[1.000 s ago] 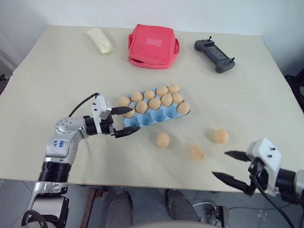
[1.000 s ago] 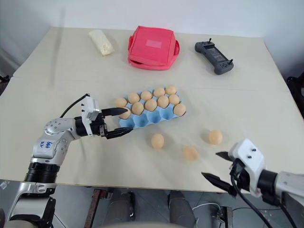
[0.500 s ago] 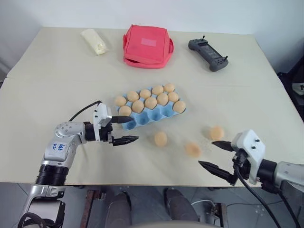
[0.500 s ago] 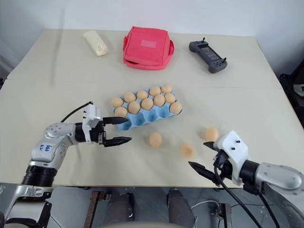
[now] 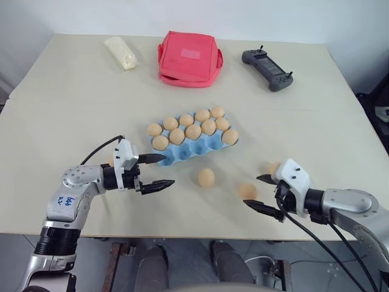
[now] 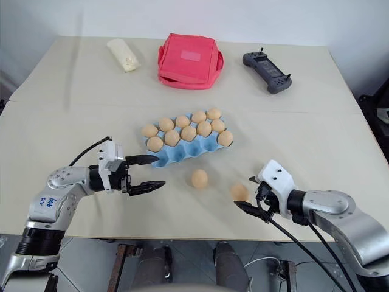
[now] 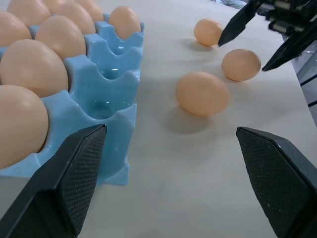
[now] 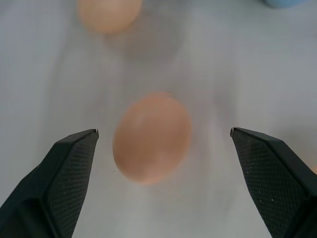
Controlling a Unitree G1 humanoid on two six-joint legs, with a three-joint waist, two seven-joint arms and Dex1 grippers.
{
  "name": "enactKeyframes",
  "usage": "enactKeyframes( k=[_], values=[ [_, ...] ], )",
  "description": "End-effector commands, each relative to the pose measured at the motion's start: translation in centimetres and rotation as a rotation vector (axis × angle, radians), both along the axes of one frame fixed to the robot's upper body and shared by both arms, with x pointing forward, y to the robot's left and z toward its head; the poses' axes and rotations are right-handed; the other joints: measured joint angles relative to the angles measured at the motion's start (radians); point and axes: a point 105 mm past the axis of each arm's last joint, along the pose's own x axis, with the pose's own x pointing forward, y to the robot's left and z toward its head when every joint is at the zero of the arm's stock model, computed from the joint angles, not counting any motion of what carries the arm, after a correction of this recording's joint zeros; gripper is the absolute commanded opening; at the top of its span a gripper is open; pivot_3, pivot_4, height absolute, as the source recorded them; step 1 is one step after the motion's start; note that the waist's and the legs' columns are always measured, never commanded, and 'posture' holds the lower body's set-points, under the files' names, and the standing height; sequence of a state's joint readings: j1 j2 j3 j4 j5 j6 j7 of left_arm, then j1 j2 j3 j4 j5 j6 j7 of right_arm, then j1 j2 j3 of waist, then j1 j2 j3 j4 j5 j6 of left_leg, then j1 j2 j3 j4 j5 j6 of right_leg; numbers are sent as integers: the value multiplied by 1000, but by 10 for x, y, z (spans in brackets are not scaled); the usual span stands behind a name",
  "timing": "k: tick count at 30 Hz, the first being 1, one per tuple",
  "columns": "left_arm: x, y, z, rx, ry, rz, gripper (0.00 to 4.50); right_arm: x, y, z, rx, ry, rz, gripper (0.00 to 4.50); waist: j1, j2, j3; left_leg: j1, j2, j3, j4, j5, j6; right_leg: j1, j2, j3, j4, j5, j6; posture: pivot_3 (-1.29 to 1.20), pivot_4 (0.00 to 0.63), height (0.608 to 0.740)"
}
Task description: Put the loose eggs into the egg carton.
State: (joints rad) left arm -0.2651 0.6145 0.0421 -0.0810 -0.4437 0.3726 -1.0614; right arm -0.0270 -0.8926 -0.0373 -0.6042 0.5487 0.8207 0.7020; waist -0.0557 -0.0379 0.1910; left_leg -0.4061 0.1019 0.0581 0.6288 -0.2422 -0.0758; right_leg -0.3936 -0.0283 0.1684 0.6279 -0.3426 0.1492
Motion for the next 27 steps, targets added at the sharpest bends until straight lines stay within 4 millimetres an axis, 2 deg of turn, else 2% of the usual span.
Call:
enactKeyframes(
  k=[1, 3, 9, 11, 12, 14, 18, 22, 27],
  values=[
    [-3, 3, 13, -8, -49, 11, 4490, 1, 3, 3, -5, -22, 42, 4310, 0, 0, 0, 0, 0, 0, 0, 0, 0, 0, 0, 0, 0, 0, 0, 0, 150, 740],
    [-2, 4, 13, -10, -55, 24, 4500, 3, 4, 4, 2, -36, 47, 3904, 0, 0, 0, 0, 0, 0, 0, 0, 0, 0, 0, 0, 0, 0, 0, 0, 150, 740],
    [-1, 7, 14, -16, -68, 53, 4500, 8, 5, 13, 28, -67, 38, 1841, -1, 0, 0, 0, 0, 0, 0, 0, 0, 0, 0, 0, 0, 0, 0, 0, 150, 740],
    [-2, 7, 14, -17, -70, 59, 4500, 10, 6, 20, 46, -89, 34, 1324, 0, 0, 0, 0, 0, 0, 0, 0, 0, 0, 0, 0, 0, 0, 0, 0, 150, 740],
    [-2, 8, 14, -19, -72, 66, 4500, 15, 7, 31, 66, -125, 27, 1105, -1, 0, 0, 0, 0, 0, 0, 0, 0, 0, 0, 0, 0, 0, 0, 0, 150, 740],
    [-1, 9, 14, -21, -77, 76, 4500, 24, 9, 48, 103, -182, 13, 892, -5, 0, 0, 0, 0, 1, 0, 0, 0, 0, 0, 0, 0, 0, 0, 0, 150, 740],
    [0, 9, 15, -29, -88, 90, 4500, 48, 16, 76, 192, -272, -23, 776, -5, 0, 0, 1, 1, 1, 1, 0, 0, 0, 0, 0, 1, 1, -1, 0, 150, 740],
    [2, 8, 15, -37, -98, 101, 4500, 68, 27, 85, 207, -308, -16, 714, -5, 0, 0, 0, 1, 1, 0, 0, 0, -1, 0, 0, 0, 1, -1, 0, 150, 740],
    [4, 8, 16, -45, -109, 115, 4500, 88, 43, 83, 203, -308, 1, 699, -4, 0, 0, 0, 1, 2, -2, 0, 0, -3, 0, 0, 0, 2, 3, 0, 150, 740]
  ],
)
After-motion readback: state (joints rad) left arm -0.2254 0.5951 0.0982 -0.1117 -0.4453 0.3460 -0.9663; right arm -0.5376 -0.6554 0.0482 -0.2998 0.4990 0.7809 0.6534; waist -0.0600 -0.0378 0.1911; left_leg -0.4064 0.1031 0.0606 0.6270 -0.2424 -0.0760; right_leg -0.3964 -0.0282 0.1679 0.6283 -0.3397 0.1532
